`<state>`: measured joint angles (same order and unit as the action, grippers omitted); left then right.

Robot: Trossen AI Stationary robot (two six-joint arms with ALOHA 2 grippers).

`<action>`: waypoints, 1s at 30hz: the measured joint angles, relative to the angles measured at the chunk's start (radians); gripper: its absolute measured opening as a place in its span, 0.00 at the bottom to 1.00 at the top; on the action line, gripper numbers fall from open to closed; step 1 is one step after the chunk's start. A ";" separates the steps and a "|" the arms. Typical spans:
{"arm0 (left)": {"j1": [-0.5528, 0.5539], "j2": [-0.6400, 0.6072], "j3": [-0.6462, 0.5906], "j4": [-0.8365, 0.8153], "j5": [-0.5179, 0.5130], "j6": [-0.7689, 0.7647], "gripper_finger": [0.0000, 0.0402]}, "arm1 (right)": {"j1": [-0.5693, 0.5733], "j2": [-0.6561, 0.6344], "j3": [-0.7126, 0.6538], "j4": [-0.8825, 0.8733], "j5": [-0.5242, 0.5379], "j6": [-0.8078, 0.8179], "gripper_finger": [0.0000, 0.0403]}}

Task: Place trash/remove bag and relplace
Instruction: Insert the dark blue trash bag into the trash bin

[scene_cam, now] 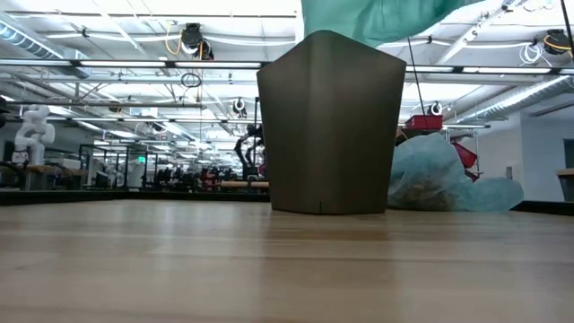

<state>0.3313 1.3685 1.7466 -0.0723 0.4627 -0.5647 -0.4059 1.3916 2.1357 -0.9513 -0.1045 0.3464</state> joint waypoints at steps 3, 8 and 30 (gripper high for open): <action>0.000 0.000 0.000 0.001 -0.008 0.003 0.00 | 0.001 0.050 -0.001 -0.005 -0.039 -0.016 0.00; 0.000 0.000 0.000 0.002 -0.024 0.026 0.00 | 0.002 0.109 -0.003 0.088 -0.123 -0.043 0.00; 0.102 -0.002 0.000 0.004 -0.028 0.021 0.00 | 0.174 -0.078 0.000 -0.161 -0.457 -0.185 0.00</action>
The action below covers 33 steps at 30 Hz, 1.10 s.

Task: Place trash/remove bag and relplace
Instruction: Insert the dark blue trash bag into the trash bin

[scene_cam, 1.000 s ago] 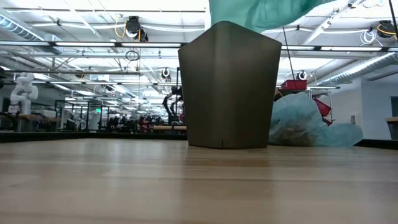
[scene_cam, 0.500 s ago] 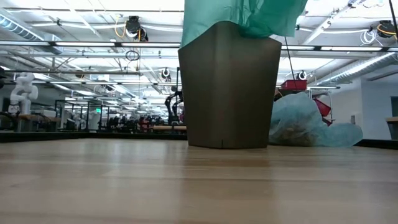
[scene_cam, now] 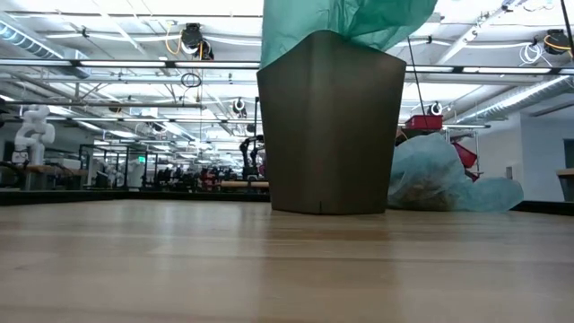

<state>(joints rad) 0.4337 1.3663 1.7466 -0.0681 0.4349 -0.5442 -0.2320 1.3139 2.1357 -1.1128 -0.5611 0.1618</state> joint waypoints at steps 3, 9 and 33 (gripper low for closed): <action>0.011 0.000 0.000 0.000 0.005 0.000 0.00 | 0.101 0.050 0.000 -0.139 0.132 -0.006 0.00; 0.030 0.000 0.000 0.000 0.007 0.000 0.00 | 0.281 0.186 -0.002 -0.241 0.249 0.019 0.00; 0.049 -0.015 0.000 0.009 0.146 0.000 0.00 | 0.191 0.359 -0.002 -0.058 0.771 -0.149 0.00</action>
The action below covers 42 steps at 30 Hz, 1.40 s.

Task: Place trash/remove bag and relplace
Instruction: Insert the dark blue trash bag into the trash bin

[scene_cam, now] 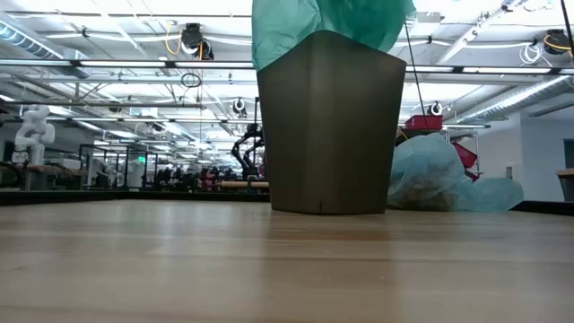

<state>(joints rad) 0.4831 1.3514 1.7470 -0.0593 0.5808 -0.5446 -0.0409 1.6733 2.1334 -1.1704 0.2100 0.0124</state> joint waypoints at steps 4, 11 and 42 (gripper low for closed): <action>0.000 0.000 0.000 -0.001 0.009 0.000 0.00 | -0.034 0.000 0.000 0.032 -0.023 -0.067 0.00; 0.000 0.000 0.000 -0.002 0.024 0.000 0.00 | -0.125 0.000 0.000 0.108 -0.209 -0.192 0.00; -0.001 0.000 0.000 0.036 0.057 0.002 0.00 | -0.059 -0.252 -0.407 0.282 -0.022 0.122 0.00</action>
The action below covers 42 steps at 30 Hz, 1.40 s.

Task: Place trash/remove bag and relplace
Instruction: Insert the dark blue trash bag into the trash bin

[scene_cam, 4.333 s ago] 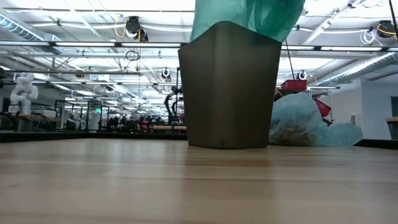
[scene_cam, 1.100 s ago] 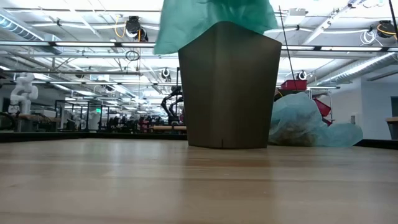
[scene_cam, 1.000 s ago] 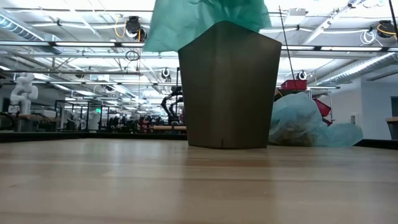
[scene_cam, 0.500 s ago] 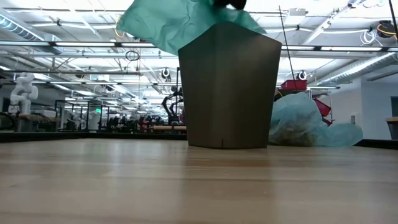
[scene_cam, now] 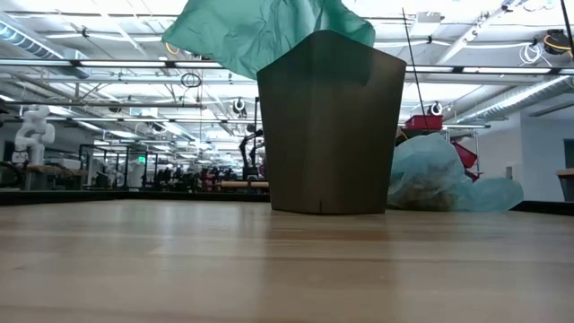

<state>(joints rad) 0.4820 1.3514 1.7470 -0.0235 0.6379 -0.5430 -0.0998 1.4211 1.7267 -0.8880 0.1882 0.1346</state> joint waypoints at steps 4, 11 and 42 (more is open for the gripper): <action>0.000 0.002 0.000 0.000 0.000 0.000 0.00 | 0.067 -0.036 0.000 0.130 -0.008 -0.005 0.00; 0.000 0.003 0.000 -0.011 0.000 0.000 0.00 | 0.115 -0.027 0.000 0.380 0.004 -0.010 0.01; 0.000 0.004 0.000 -0.031 0.024 0.008 0.00 | 0.137 0.128 -0.001 0.423 0.493 -0.176 0.01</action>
<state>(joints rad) 0.4820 1.3556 1.7473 -0.0540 0.6616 -0.5354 0.0368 1.5494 1.7256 -0.4652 0.6815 -0.0414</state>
